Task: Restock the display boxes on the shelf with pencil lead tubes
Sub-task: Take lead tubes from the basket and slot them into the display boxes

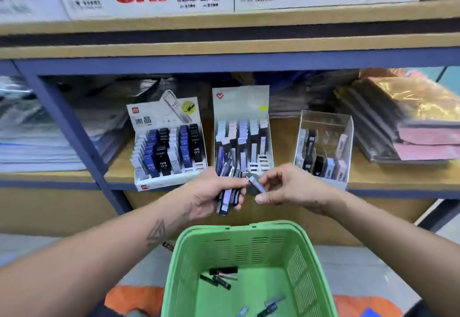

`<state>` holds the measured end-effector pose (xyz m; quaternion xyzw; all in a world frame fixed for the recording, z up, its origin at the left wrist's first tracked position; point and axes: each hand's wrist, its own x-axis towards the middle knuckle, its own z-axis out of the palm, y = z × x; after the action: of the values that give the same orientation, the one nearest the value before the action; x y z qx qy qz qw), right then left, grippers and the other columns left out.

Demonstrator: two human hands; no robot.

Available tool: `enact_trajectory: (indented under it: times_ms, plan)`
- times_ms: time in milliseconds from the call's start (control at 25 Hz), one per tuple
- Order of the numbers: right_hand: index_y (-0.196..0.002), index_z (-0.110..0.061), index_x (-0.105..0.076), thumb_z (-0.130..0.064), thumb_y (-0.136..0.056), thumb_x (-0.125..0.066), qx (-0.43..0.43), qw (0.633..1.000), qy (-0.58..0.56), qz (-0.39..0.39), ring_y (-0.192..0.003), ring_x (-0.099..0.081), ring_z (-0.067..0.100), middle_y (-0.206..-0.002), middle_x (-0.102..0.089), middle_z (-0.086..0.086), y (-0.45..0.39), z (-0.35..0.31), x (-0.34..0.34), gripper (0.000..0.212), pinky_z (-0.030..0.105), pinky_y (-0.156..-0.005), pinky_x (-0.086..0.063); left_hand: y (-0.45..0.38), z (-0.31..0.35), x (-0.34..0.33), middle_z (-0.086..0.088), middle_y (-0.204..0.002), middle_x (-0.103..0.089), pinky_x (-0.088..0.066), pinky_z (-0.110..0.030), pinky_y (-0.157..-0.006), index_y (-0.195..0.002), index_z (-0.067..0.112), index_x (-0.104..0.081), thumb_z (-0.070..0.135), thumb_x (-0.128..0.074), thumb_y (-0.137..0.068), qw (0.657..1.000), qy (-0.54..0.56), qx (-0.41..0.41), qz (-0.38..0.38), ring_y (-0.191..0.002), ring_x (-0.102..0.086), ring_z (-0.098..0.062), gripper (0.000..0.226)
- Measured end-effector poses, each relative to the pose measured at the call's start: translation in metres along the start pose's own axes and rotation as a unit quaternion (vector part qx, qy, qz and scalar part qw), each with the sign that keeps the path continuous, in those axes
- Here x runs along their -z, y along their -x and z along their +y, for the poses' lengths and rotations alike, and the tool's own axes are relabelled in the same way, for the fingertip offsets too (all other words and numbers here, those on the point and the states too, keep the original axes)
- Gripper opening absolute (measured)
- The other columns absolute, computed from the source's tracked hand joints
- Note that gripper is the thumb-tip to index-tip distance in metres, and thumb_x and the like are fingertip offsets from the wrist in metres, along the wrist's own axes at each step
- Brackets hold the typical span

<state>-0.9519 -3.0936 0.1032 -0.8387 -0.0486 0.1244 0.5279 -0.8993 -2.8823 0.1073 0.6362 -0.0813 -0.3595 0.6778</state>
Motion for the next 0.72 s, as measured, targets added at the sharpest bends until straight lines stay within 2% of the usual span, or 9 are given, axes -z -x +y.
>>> enact_trajectory:
  times_ms: [80, 160, 320, 440, 600, 720]
  plan:
    - [-0.091, -0.003, -0.076, -0.016, -0.078, -0.087, 0.008, 0.999, 0.012, 0.036, -0.060, -0.054, 0.012, -0.073, -0.065, 0.010, -0.003, -0.013, 0.008, 0.022, 0.020, -0.054, -0.045, -0.007, 0.018, 0.000, -0.018, -0.071, -0.065, -0.056, -0.033, -0.052, -0.107, -0.009, -0.060, 0.002, -0.076, -0.083, 0.998, -0.003, -0.024, 0.050, -0.056, -0.063, -0.025, 0.031]
    - [-0.090, -0.006, -0.078, -0.018, -0.079, -0.087, 0.016, 0.998, 0.041, 0.051, -0.056, -0.051, 0.009, -0.069, -0.064, 0.005, -0.007, -0.020, 0.012, 0.019, 0.019, -0.052, -0.043, -0.015, 0.024, 0.000, -0.020, -0.073, -0.067, -0.056, -0.034, -0.053, -0.116, -0.014, -0.055, 0.001, -0.077, -0.083, 0.996, -0.013, -0.032, 0.080, -0.057, -0.064, -0.027, 0.043]
    - [-0.092, -0.015, -0.081, -0.021, -0.078, -0.087, 0.031, 0.995, 0.069, 0.061, -0.060, -0.049, 0.009, -0.067, -0.063, -0.002, -0.021, -0.023, 0.014, 0.017, 0.021, -0.056, -0.042, -0.023, 0.025, 0.000, -0.018, -0.075, -0.069, -0.058, -0.035, -0.054, -0.106, -0.006, -0.064, 0.002, -0.076, -0.085, 0.992, -0.037, -0.076, 0.098, -0.055, -0.063, -0.025, 0.026]
    - [-0.095, -0.015, -0.080, -0.018, -0.079, -0.087, 0.037, 0.997, 0.054, 0.052, -0.059, -0.052, 0.010, -0.067, -0.064, -0.003, -0.021, -0.026, 0.014, 0.018, 0.021, -0.057, -0.046, -0.023, 0.028, 0.000, -0.017, -0.073, -0.068, -0.057, -0.037, -0.056, -0.103, -0.004, -0.063, -0.001, -0.075, -0.085, 0.988, -0.030, -0.109, 0.106, -0.056, -0.062, -0.028, 0.022]
    - [-0.115, -0.006, -0.070, -0.001, -0.083, -0.079, 0.031, 0.996, -0.059, 0.053, -0.067, -0.068, 0.021, -0.083, -0.067, 0.011, -0.012, -0.026, 0.018, 0.033, 0.025, -0.066, -0.055, -0.022, 0.033, -0.006, -0.016, -0.067, -0.065, -0.057, -0.036, -0.057, -0.101, -0.004, -0.062, -0.004, -0.069, -0.086, 0.984, -0.033, -0.128, 0.121, -0.054, -0.062, -0.026, 0.017]
    - [-0.122, -0.013, -0.064, -0.002, -0.089, -0.074, 0.035, 0.994, -0.084, 0.052, -0.070, -0.072, 0.029, -0.082, -0.071, 0.012, -0.004, -0.025, 0.023, 0.037, 0.029, -0.064, -0.055, -0.024, 0.033, -0.016, -0.017, -0.069, -0.063, -0.057, -0.036, -0.056, -0.099, -0.002, -0.064, -0.005, -0.069, -0.085, 0.985, -0.033, -0.128, 0.111, -0.054, -0.061, -0.026, 0.015]
